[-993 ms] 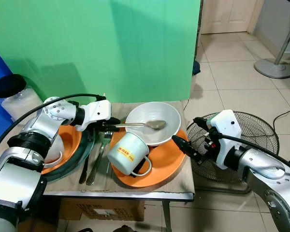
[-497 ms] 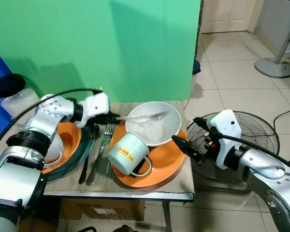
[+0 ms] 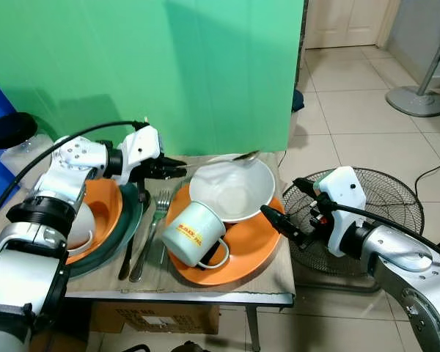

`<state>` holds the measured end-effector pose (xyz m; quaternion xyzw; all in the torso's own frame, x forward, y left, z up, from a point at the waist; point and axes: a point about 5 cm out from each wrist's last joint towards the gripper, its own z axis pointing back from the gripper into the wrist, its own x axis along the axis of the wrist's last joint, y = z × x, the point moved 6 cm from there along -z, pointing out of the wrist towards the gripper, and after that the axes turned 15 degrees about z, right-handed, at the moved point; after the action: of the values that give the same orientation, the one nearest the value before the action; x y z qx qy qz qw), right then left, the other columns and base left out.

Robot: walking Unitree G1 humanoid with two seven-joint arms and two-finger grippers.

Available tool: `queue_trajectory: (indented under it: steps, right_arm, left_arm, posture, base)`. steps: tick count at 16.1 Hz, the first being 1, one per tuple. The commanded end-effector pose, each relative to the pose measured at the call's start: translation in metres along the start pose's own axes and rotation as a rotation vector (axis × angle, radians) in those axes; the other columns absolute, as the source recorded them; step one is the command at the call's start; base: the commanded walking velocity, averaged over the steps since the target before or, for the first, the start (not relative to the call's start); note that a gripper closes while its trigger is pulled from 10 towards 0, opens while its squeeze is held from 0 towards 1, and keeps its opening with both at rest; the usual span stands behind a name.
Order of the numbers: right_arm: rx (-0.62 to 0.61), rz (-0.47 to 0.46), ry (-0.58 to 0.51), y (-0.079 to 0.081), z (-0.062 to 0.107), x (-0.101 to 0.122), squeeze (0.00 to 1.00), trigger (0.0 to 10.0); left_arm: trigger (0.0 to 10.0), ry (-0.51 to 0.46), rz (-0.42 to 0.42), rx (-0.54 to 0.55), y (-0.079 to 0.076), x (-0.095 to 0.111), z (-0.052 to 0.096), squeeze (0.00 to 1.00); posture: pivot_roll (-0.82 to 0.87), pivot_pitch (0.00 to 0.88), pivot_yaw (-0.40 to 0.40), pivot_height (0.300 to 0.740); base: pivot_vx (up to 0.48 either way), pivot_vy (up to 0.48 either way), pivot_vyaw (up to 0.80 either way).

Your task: Setting the table

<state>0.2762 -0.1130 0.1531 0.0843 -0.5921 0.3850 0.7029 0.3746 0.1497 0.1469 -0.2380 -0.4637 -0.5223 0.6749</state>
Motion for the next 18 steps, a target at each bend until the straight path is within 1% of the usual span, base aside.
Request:
queue_trajectory:
  steps: [1, 4, 5, 6, 7, 9, 10, 13, 14, 15, 16, 18]
  right_arm:
    - [0.018, 0.003, -0.029, 0.004, -0.001, 0.007, 0.00, 10.0]
    - [0.023, 0.002, -0.027, 0.005, -0.001, 0.006, 0.00, 10.0]
    - [0.023, 0.002, -0.026, 0.006, 0.000, 0.006, 0.00, 10.0]
    - [0.017, 0.001, -0.025, 0.005, 0.001, 0.006, 0.00, 10.0]
    - [0.003, 0.002, -0.026, 0.004, 0.002, 0.006, 0.00, 10.0]
    - [-0.019, -0.004, -0.033, 0.001, 0.002, 0.007, 0.00, 10.0]
    - [-0.018, -0.007, -0.035, 0.002, 0.002, 0.007, 0.00, 10.0]
    - [-0.007, -0.014, -0.040, 0.006, 0.001, 0.007, 0.00, 10.0]
    - [-0.006, -0.015, -0.040, 0.006, 0.001, 0.007, 0.00, 10.0]
    - [-0.001, -0.017, -0.042, 0.007, 0.000, 0.007, 0.00, 10.0]
    - [0.004, -0.018, -0.044, 0.008, -0.001, 0.007, 0.00, 10.0]
    - [0.009, -0.015, -0.046, 0.009, -0.002, 0.008, 0.00, 10.0]
  left_arm:
    - [0.0, 0.016, -0.005, 0.022, 0.002, -0.004, 0.003, 0.00]
    - [0.0, 0.003, 0.003, 0.033, 0.003, -0.001, 0.003, 0.00]
    - [0.0, -0.017, 0.016, 0.041, 0.004, 0.002, 0.005, 0.00]
    - [0.0, -0.052, 0.032, 0.077, 0.007, 0.006, 0.009, 0.00]
    - [0.0, -0.084, 0.044, 0.128, 0.012, 0.010, 0.017, 0.00]
    - [0.0, -0.089, 0.054, 0.236, 0.018, 0.011, 0.029, 0.00]
    - [0.0, -0.095, 0.064, 0.277, 0.019, 0.011, 0.033, 0.00]
    - [0.0, -0.089, 0.121, 0.456, 0.021, 0.004, 0.042, 0.00]
    - [0.0, -0.102, 0.146, 0.497, 0.019, 0.005, 0.042, 0.00]
    - [0.0, -0.114, 0.188, 0.534, 0.015, 0.001, 0.038, 0.00]
    - [0.0, -0.108, 0.207, 0.553, 0.012, -0.004, 0.035, 0.00]
    - [0.0, -0.093, 0.212, 0.575, 0.010, -0.006, 0.033, 0.00]
  posture:
    - [-0.02, 0.000, 0.144, 0.740]
    - [-0.03, 0.000, 0.145, 0.740]
    - [-0.03, 0.000, 0.147, 0.740]
    - [-0.03, 0.000, 0.155, 0.740]
    - [-0.03, 0.000, 0.157, 0.740]
    - [-0.02, 0.000, 0.152, 0.740]
    - [-0.02, 0.000, 0.147, 0.740]
    - [-0.01, 0.000, 0.144, 0.740]
    - [0.00, 0.000, 0.139, 0.740]
    - [0.00, 0.000, 0.139, 0.740]
    - [0.00, 0.000, 0.136, 0.740]
    - [0.00, 0.000, 0.136, 0.740]
  base:
    - [0.000, 0.000, 0.00]
    - [0.000, 0.000, 0.00]
    - [0.000, 0.000, 0.00]
    - [0.000, 0.000, 0.00]
    - [0.000, 0.000, 0.00]
    - [0.000, 0.000, 0.00]
    - [0.000, 0.000, 0.00]
    - [0.000, 0.000, 0.00]
    - [0.000, 0.000, 0.00]
    - [0.000, 0.000, 0.00]
    - [0.000, 0.000, 0.00]
    - [0.000, 0.000, 0.00]
